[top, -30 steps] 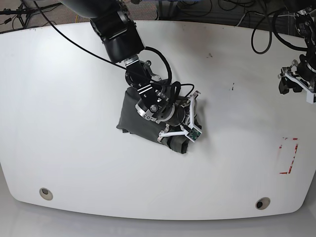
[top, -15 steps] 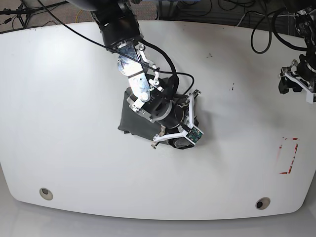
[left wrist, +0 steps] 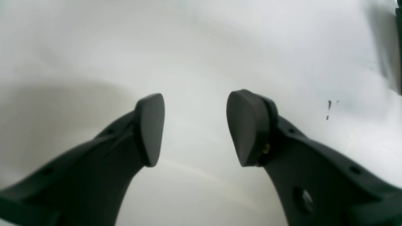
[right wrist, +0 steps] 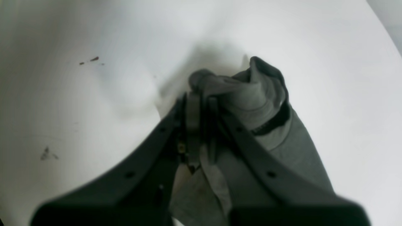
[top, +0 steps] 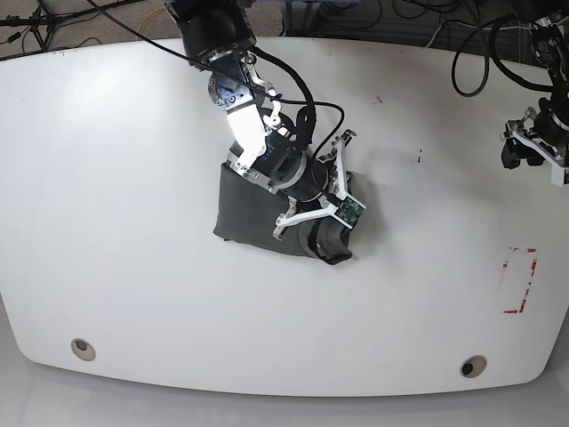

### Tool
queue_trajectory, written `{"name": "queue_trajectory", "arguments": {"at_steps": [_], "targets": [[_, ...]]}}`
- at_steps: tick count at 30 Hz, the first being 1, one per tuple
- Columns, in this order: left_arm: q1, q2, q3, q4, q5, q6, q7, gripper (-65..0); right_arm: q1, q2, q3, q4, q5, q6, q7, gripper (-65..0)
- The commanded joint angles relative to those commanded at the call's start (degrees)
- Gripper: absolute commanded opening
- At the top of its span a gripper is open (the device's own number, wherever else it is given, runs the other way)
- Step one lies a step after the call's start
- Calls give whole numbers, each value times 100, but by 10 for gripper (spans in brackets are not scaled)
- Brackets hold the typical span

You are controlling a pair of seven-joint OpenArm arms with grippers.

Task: Fold the T-shirt properly
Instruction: 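Bring the left gripper in and grasp the bundle's edge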

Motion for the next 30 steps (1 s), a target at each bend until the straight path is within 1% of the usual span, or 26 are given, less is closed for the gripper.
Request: {"name": "queue_trajectory", "arguments": {"at_steps": [8,11,13,15,16,17,18,19,21,24,25,27,30], "targets": [[-9,0,0,0,0,0,0,-318,0,-9,-712,-484,0,-62,53,-648],[-18,0,0,0,0,0,0,-318,-9,-132,-870,-721,-26,-62,255,-648],[-18,0,9,0,-9,0,0,-318,-26,-193,-870,-932,-44,-62,387,-633],[-18,0,9,18,-18,0,0,-318,-26,-201,-870,-1134,-44,-88,475,-580],[-26,0,9,35,-18,0,0,-318,-26,-201,-870,-1196,-44,-141,519,-541],[-26,0,9,44,-26,0,0,-318,-26,-201,-870,-1231,-26,-237,545,-493],[-26,0,18,44,-26,0,0,-318,-26,-201,-870,-1231,-18,-290,563,-471],[-26,0,70,44,-26,0,0,-318,-26,-201,-862,-1231,-9,-440,633,-407],[-26,0,167,44,-26,0,0,-318,-26,-201,-853,-1213,-9,-642,774,-336],[-35,0,369,53,-26,0,0,-318,-35,-141,-853,-1090,-9,-853,941,-252],[-44,0,413,53,-26,0,0,-318,-35,-114,-835,-1020,-9,-870,958,-244],[-123,0,589,123,-35,0,0,-318,-141,-44,-677,-721,9,-853,985,-243],[-229,0,905,316,-26,0,0,-318,-316,0,-273,-105,229,-738,1002,-243]]}}
